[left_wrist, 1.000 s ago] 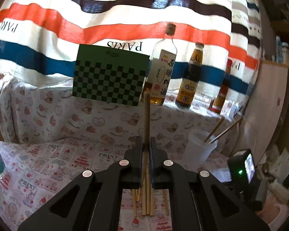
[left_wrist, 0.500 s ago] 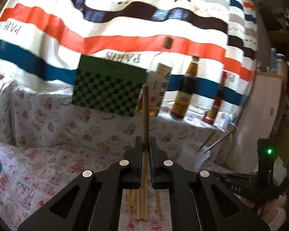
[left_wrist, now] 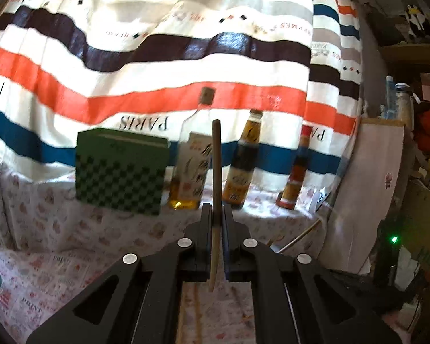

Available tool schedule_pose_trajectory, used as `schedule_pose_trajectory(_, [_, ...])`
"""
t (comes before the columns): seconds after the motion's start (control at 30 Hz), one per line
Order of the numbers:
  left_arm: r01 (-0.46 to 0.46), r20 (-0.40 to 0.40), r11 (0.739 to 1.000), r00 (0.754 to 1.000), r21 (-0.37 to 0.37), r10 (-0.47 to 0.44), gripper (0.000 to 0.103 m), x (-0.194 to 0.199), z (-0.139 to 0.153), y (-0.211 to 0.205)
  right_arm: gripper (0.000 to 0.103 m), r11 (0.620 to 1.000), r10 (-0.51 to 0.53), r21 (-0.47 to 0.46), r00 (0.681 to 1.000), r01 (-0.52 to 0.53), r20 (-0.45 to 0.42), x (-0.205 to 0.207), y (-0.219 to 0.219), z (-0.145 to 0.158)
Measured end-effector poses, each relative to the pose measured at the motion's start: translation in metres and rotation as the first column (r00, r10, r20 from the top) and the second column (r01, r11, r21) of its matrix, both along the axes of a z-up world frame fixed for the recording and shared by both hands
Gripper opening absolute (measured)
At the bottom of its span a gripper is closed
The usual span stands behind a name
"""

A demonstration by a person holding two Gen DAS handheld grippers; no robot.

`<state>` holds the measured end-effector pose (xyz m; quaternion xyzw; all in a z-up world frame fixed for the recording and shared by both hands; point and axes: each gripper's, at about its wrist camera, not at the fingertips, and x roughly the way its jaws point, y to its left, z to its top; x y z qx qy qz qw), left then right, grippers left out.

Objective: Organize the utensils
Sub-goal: 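Carry chopstick into the white cup and open left tool while right tool rises, then open right tool above the gold fork on the table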

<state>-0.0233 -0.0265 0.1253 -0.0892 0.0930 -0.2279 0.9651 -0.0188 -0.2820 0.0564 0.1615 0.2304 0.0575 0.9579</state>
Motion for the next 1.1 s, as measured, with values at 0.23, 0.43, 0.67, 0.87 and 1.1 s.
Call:
schedule_pose_trajectory(0.23, [-0.007, 0.057, 1.000, 0.998, 0.010, 0.007, 0.005, 0.015, 0.028, -0.035, 0.004, 0.994, -0.046, 0.096, 0.999, 0.047, -0.009, 0.008, -0.036, -0.008])
schedule_pose_trajectory(0.43, [0.001, 0.084, 0.998, 0.996, -0.059, 0.004, 0.005, 0.041, 0.035, -0.065, 0.004, 0.990, -0.058, 0.131, 0.998, 0.061, -0.028, 0.014, -0.049, -0.016])
schedule_pose_trajectory(0.67, [0.035, -0.001, 0.998, 0.999, -0.050, -0.035, 0.005, 0.076, 0.007, -0.100, 0.004, 0.986, -0.069, 0.150, 0.996, 0.078, -0.063, 0.021, -0.057, -0.024])
schedule_pose_trajectory(0.87, [0.028, -0.073, 1.000, 0.997, -0.001, -0.028, 0.005, 0.094, -0.023, -0.113, 0.004, 0.984, -0.061, 0.160, 0.993, 0.076, -0.099, 0.028, -0.055, -0.031])
schedule_pose_trajectory(1.1, [0.029, -0.090, 0.994, 0.996, 0.106, -0.020, 0.014, 0.100, -0.042, -0.127, 0.004, 0.982, -0.080, 0.162, 0.988, 0.101, -0.131, 0.034, -0.060, -0.039])
